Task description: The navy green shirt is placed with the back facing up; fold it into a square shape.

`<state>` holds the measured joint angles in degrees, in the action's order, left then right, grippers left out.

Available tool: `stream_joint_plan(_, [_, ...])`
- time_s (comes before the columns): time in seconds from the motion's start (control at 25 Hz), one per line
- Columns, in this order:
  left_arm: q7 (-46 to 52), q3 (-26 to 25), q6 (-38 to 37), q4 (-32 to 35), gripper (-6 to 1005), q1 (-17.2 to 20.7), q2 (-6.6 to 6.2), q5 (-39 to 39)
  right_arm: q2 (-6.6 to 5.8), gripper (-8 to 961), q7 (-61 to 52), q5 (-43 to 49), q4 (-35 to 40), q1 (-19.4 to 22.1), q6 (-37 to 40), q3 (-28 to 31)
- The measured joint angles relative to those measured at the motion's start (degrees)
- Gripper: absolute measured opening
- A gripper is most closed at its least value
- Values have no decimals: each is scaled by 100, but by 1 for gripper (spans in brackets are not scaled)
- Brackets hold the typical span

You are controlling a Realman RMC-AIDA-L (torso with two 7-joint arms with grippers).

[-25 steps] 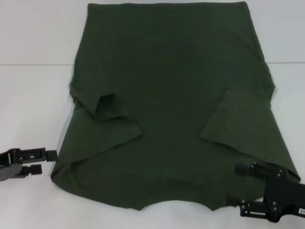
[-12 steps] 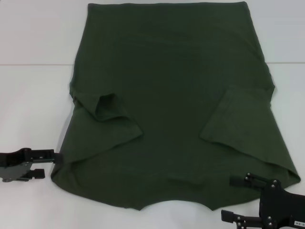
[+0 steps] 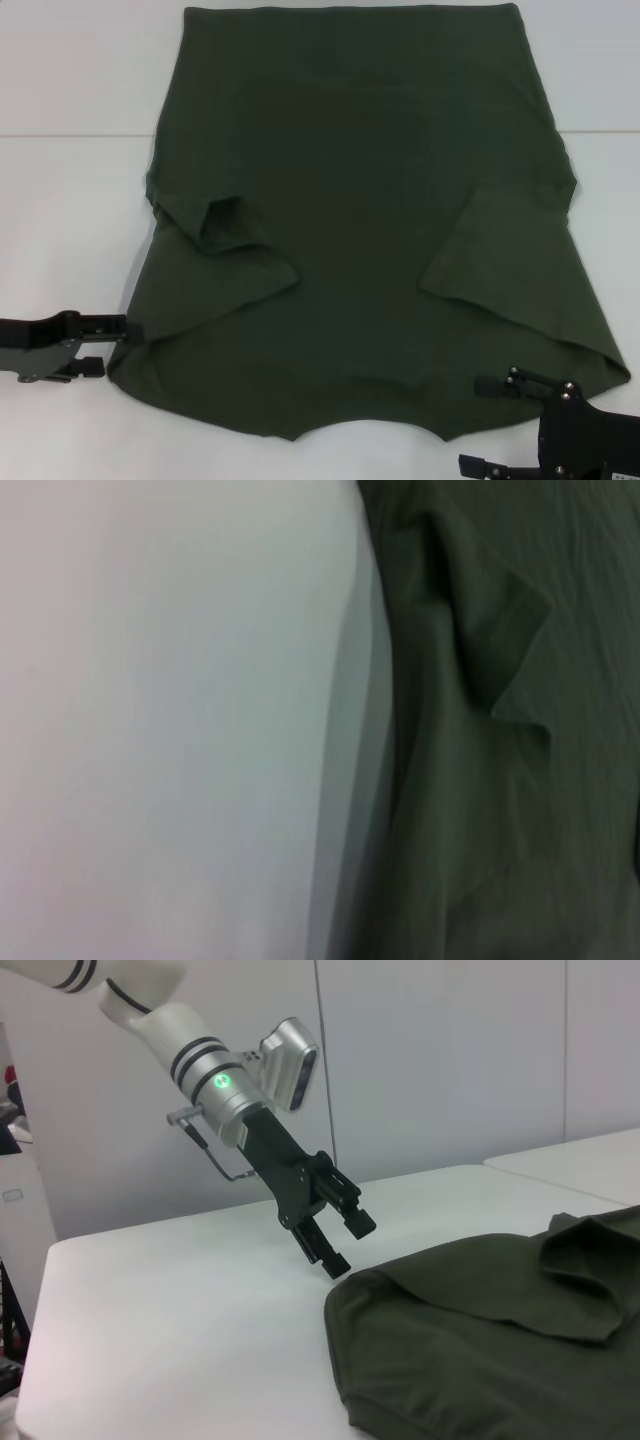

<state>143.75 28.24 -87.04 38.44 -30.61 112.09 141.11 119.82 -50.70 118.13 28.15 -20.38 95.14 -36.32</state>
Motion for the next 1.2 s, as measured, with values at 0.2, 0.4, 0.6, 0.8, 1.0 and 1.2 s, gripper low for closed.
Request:
stream_joint_plan(0.2, [18,30,47,-15,884,-11,32,4,-3,924,8,-3,-2,-1,0,0])
stream_joint_plan(0.4, [10,33,59,-117,884,-91,58,4,-3,923,11,-9,-3,-1,-4,8])
stream_joint_plan(0.6, [-25,150,164,-323,883,-210,59,3,-3,923,-2,-18,-2,-1,-5,26])
stream_joint_plan(0.8, [-42,191,142,-380,883,-330,126,-46,-3,922,-12,-21,-3,-1,-5,39])
stream_joint_plan(1.0, [-45,234,129,-372,881,-454,198,-28,-3,922,-21,-27,-2,-5,-5,39])
stream_joint_plan(1.2, [-37,334,192,-344,880,-461,192,-13,-3,921,-33,-28,-3,-8,-5,49])
